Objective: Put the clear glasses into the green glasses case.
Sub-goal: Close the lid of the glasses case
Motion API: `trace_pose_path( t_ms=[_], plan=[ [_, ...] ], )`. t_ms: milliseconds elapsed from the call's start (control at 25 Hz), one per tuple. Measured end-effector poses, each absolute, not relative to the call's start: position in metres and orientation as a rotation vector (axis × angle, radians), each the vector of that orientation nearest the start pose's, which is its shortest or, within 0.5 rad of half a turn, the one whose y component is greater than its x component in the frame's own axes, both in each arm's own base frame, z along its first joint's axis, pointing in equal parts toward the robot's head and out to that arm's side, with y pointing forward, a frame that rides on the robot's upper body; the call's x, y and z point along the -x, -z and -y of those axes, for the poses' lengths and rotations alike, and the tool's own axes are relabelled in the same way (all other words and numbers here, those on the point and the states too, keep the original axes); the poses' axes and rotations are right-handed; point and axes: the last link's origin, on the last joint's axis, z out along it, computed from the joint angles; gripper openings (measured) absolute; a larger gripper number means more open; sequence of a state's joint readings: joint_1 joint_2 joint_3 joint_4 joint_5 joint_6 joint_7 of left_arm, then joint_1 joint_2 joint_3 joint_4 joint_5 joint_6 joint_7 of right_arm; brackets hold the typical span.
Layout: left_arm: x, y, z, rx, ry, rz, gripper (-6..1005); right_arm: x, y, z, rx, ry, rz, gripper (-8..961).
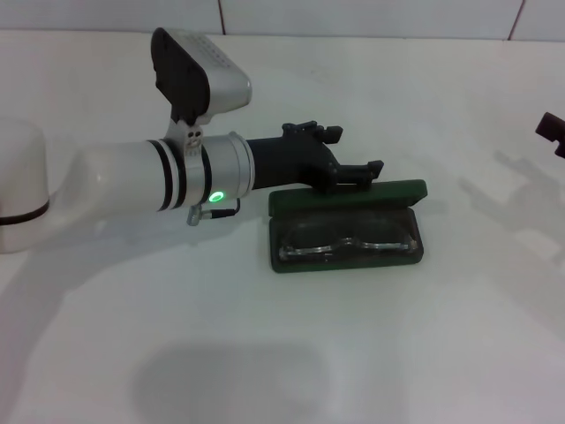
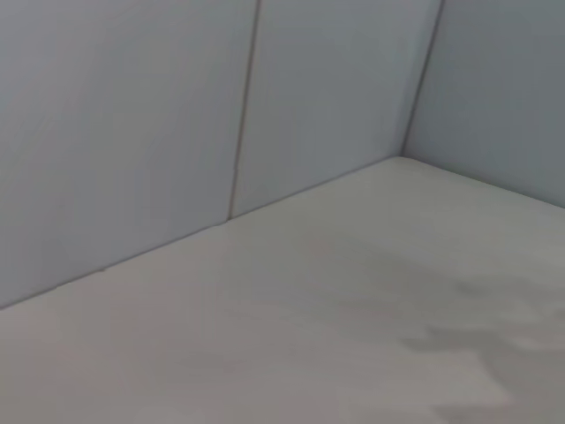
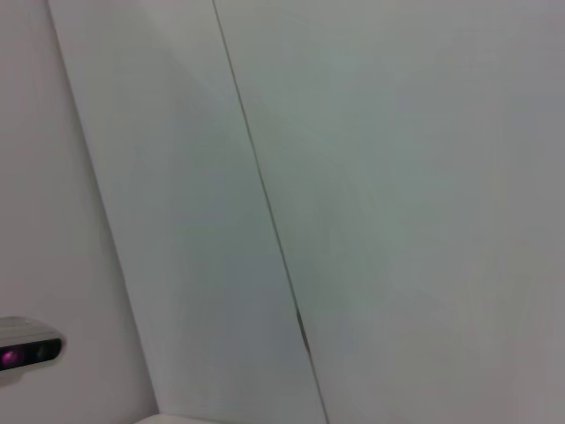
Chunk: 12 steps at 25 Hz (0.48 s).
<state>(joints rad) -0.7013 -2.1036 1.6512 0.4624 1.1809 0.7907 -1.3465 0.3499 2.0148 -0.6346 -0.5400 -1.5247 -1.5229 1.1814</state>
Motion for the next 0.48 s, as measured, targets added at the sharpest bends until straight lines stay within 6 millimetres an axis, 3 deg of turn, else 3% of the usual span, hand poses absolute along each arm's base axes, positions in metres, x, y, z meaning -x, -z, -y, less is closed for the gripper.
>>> trace_pose_path(
  t_ms=[480],
  plan=[
    [0.195,0.111,-0.351,2.636,0.629,0.556,866,-0.312,-0.062,-0.312,2.178,-1.016,-0.610,771]
  ],
)
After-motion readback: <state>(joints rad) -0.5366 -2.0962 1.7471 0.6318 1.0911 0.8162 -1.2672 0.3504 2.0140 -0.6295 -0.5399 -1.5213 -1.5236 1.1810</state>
